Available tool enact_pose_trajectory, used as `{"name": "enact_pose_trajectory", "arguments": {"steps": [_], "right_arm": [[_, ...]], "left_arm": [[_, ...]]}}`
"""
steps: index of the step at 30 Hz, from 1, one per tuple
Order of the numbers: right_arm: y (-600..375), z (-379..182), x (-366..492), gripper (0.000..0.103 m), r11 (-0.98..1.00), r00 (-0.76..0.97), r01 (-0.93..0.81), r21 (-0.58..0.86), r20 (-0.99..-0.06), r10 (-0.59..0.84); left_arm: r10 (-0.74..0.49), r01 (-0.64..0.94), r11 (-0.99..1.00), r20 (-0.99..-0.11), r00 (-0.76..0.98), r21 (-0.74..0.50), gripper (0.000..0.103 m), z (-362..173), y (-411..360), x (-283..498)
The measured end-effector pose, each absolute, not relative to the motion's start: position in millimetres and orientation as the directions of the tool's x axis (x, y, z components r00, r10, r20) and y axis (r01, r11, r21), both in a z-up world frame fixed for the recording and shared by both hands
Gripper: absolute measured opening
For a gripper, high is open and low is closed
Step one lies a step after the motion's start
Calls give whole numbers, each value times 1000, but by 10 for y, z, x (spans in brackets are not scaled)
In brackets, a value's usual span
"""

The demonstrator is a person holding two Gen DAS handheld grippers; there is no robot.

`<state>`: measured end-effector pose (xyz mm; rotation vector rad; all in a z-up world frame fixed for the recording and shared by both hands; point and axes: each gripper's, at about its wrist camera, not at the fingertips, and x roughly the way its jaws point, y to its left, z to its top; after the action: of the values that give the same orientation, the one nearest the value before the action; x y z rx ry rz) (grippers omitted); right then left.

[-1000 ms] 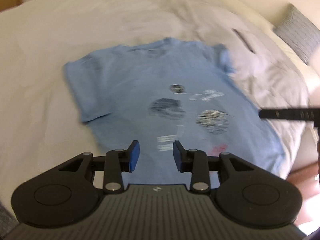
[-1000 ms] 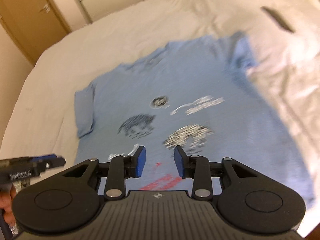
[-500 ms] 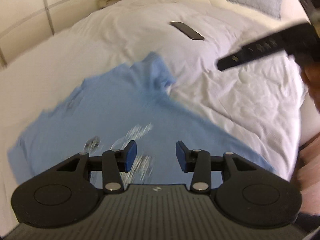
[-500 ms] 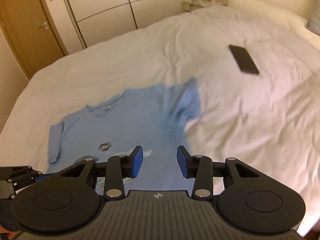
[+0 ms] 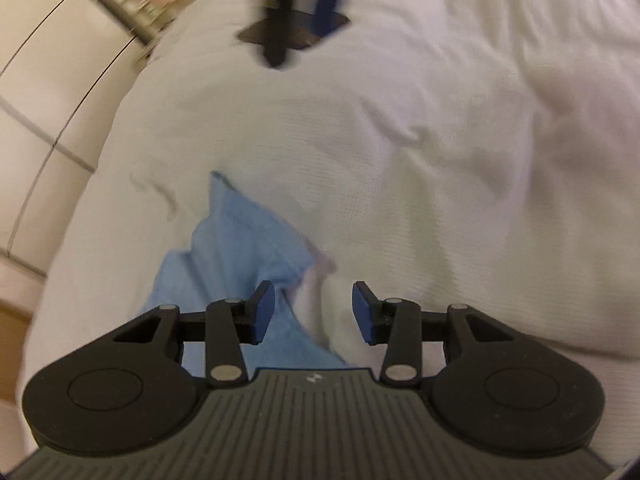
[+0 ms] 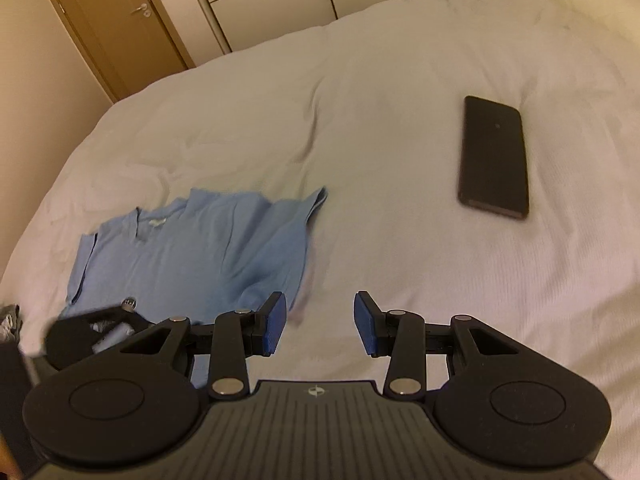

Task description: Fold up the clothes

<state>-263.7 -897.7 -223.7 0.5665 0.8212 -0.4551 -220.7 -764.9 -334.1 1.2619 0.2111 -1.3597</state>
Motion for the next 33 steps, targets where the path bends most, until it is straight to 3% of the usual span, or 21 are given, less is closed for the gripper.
{"name": "enact_pose_trajectory", "arguments": {"steps": [9, 10, 11, 13, 21, 28, 29, 31, 32, 33], "right_arm": [[-9381, -2434, -2185, 41, 814, 581, 521, 257, -806, -117], [-9393, -2470, -2116, 41, 820, 578, 513, 255, -809, -110], [-9405, -2506, -2046, 41, 826, 574, 505, 252, -812, -103], [-9429, -2579, -1906, 41, 837, 568, 488, 248, -818, -89], [-9714, -2877, -1174, 44, 875, 523, 429, 226, -852, -36], [-9963, -3254, -948, 43, 744, 514, 544, 388, -855, 70], [-9991, -3276, -960, 40, 715, 521, 566, 409, -850, 74], [-10036, -3310, -984, 24, 668, 525, 606, 433, -848, 74], [-10047, -3308, -980, 7, 659, 518, 619, 428, -853, 67], [-10057, -3303, -974, 5, 652, 511, 631, 421, -858, 60]], "left_arm": [[-627, 692, -321, -692, 356, 647, 35, -3872, -7892, -2105], [-631, 711, -305, -694, 347, 634, 26, -3859, -7899, -2063], [-642, 742, -274, -691, 333, 612, 10, -3810, -7903, -2009], [-664, 799, -210, -682, 306, 563, 2, -3711, -7913, -1902], [-710, 903, -63, -655, 259, 425, 1, -3534, -7829, -1727], [-722, 940, 12, -647, 243, 340, 1, -3540, -7830, -1662], [-723, 945, 21, -649, 239, 325, 1, -3537, -7839, -1655], [-720, 955, 43, -654, 234, 294, 1, -3535, -7845, -1619], [-718, 959, 59, -655, 234, 278, 1, -3530, -7844, -1594], [-717, 962, 77, -656, 235, 261, 1, -3514, -7839, -1558]]}}
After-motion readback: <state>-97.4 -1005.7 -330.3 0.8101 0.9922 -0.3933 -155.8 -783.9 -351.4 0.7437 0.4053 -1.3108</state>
